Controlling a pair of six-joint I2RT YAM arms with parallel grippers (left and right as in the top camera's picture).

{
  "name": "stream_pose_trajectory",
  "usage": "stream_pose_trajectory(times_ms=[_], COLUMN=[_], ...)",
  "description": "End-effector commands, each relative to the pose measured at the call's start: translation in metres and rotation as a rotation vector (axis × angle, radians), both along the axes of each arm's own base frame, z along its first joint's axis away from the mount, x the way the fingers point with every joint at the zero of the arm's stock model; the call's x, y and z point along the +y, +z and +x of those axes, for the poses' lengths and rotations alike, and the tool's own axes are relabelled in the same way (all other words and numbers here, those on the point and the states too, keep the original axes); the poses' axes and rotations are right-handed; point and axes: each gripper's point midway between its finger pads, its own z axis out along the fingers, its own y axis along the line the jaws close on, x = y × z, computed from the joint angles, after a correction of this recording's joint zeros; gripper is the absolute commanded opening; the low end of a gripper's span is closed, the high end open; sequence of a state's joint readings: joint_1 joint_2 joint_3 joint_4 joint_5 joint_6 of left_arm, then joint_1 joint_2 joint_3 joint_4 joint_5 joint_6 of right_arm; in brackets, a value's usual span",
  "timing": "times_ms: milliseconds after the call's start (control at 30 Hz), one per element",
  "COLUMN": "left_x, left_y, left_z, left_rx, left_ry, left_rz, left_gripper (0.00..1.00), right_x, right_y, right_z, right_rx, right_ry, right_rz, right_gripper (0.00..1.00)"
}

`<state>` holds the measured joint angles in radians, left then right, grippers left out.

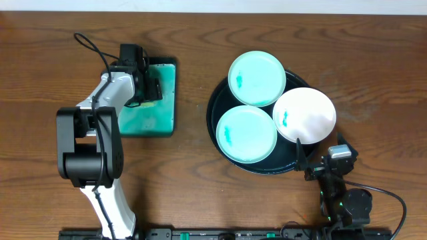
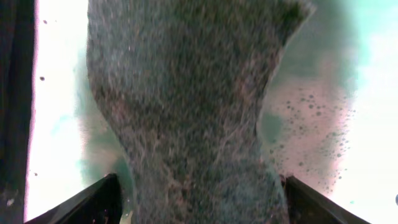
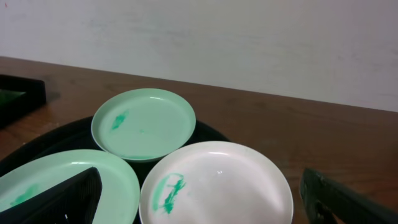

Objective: Clean dirty plates on tray and stack at the side

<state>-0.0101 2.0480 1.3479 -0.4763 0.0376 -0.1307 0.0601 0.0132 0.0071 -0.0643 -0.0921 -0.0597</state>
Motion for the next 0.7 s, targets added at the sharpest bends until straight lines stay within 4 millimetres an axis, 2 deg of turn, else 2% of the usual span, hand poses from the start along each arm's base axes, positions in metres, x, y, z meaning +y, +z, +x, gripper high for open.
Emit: stream_pose_trajectory(times_ms=[0, 167, 267, 367, 500, 567, 667], left_x=[0.002, 0.001, 0.001, 0.002, 0.01, 0.01, 0.01], left_y=[-0.013, -0.009, -0.008, -0.008, -0.006, -0.001, 0.018], left_z=[-0.001, 0.01, 0.011, 0.012, 0.013, 0.013, 0.016], left_rx=[0.017, -0.032, -0.037, -0.039, -0.045, -0.051, -0.088], left_ry=[0.005, 0.004, 0.005, 0.006, 0.022, 0.022, 0.023], left_rz=[-0.002, -0.003, -0.003, -0.001, 0.047, 0.047, 0.045], left_gripper=[0.79, 0.79, 0.7, 0.57, 0.1, 0.07, 0.07], right_x=[-0.003, -0.003, -0.003, -0.003, -0.003, -0.003, -0.003], right_y=[-0.002, -0.002, -0.002, -0.002, -0.002, -0.002, -0.002], right_z=[0.0, 0.0, 0.0, 0.0, 0.0, 0.0, 0.0], right_rx=[0.005, 0.005, 0.005, 0.005, 0.005, 0.005, 0.005], right_ry=[-0.014, -0.014, -0.014, -0.014, -0.014, -0.014, -0.014], right_rz=[-0.009, -0.009, -0.009, -0.009, -0.009, -0.009, -0.009], right_gripper=[0.99, 0.99, 0.99, 0.99, 0.99, 0.99, 0.99])
